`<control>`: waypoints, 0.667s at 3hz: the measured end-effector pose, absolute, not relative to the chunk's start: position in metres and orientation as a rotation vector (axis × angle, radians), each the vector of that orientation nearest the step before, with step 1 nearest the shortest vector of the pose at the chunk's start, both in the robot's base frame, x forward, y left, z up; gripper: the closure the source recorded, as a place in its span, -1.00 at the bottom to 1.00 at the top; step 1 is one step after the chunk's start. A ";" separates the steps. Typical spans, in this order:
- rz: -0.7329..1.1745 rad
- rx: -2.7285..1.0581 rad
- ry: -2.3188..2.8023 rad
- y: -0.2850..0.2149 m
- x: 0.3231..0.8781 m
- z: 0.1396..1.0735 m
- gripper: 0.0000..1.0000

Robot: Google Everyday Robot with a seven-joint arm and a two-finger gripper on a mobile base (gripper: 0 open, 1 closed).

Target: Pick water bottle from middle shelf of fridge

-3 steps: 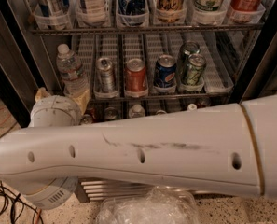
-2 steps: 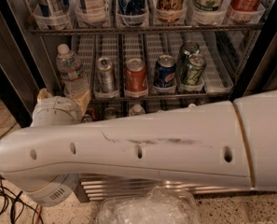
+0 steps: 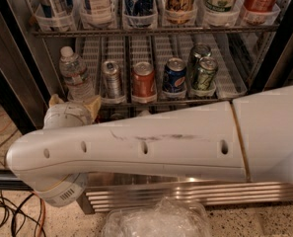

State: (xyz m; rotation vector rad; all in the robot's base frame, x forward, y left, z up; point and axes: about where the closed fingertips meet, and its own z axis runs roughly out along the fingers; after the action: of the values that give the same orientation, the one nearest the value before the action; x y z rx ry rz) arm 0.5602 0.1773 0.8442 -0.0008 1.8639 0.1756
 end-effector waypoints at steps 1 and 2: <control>0.168 0.007 1.867 0.177 0.576 0.833 -0.48; 0.158 0.018 1.862 0.176 0.591 0.826 -0.46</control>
Offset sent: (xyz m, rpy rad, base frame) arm 0.0486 -0.0006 -0.0290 -0.0045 -0.0023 -0.0341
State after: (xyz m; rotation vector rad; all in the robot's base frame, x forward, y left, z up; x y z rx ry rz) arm 0.5909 0.1762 0.8262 0.0177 1.8624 0.1579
